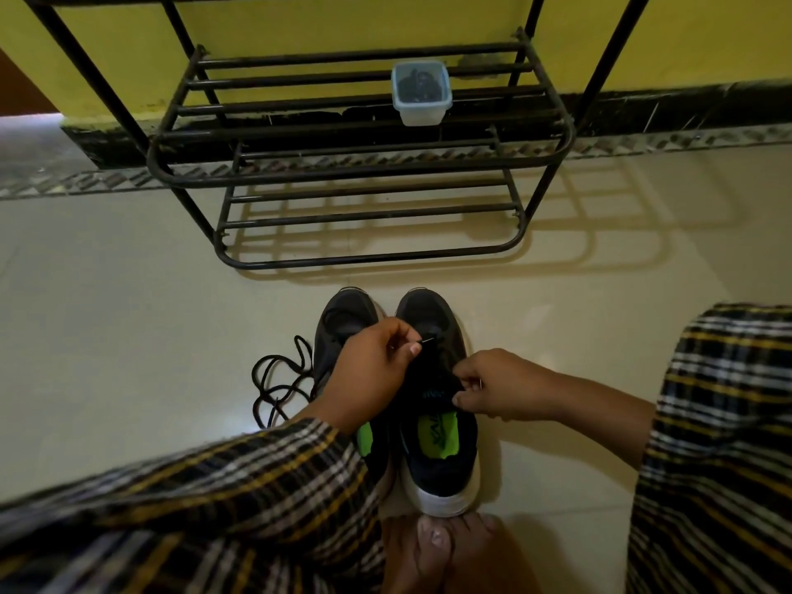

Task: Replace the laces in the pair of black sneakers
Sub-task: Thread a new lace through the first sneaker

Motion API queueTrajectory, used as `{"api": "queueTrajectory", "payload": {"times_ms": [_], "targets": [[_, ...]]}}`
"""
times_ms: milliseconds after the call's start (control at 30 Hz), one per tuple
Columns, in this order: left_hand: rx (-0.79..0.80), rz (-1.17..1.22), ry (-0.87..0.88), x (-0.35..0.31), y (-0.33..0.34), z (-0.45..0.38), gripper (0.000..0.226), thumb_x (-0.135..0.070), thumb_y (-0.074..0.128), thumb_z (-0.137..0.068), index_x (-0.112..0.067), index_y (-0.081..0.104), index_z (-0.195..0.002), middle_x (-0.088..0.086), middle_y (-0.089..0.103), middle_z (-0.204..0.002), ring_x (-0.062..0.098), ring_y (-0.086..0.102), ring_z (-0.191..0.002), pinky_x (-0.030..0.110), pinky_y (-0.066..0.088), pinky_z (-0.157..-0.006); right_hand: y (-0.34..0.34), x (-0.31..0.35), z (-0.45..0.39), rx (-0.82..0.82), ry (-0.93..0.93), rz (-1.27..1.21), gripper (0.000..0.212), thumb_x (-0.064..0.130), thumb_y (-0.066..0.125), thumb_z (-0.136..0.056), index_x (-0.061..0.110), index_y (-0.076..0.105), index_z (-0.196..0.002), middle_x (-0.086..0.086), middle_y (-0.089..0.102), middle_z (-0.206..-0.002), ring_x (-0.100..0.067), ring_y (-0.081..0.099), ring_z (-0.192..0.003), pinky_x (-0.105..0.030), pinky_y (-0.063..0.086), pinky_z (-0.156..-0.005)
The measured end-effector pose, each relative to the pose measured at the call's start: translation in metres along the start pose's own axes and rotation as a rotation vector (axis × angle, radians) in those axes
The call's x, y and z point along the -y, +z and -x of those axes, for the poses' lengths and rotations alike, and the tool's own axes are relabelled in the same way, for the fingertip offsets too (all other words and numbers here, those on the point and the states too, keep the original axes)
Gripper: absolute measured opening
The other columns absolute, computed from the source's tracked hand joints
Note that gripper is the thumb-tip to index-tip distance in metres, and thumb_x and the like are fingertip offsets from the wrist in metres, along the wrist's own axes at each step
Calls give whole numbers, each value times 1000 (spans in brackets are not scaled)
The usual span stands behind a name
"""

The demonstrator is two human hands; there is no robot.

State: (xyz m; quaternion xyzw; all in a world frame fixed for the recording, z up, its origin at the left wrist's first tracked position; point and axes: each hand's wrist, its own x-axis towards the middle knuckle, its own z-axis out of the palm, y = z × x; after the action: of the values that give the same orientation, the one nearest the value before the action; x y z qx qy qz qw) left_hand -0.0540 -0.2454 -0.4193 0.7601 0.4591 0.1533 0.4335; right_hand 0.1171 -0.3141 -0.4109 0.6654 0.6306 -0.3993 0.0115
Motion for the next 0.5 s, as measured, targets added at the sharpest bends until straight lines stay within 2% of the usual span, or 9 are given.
{"api": "queueTrajectory", "payload": {"times_ms": [67,167,300,500], "targets": [[28,-25,-1,0,3,0,12,-18,57,-93,-19,64,-102,-6,65,-86,7,60,-81,23,49,-76,0,-1,1,6,-14,-51,29,22,57,-91,10,45,-67,-10,52,-68,-16,50,-57,-15,34,-44],[73,-151,-3,2,5,1,12,-20,57,-92,-23,68,-95,-7,67,-86,6,61,-79,26,52,-74,-2,-1,1,33,-37,-120,24,20,59,-90,-2,56,-81,-12,57,-68,-14,53,-55,-16,39,-46],[60,-315,7,-3,4,3,12,-26,59,-89,-27,70,-93,-8,69,-84,8,62,-74,26,53,-69,-6,2,0,83,-75,-121,21,20,60,-89,-1,59,-85,-3,56,-64,-7,52,-53,-21,42,-55],[71,-297,-17,-3,3,1,11,-25,63,-86,-25,72,-91,-6,70,-84,7,62,-74,27,54,-69,-7,3,2,120,-89,-149,16,18,59,-90,3,61,-87,0,57,-66,-9,54,-58,-25,42,-60]]}}
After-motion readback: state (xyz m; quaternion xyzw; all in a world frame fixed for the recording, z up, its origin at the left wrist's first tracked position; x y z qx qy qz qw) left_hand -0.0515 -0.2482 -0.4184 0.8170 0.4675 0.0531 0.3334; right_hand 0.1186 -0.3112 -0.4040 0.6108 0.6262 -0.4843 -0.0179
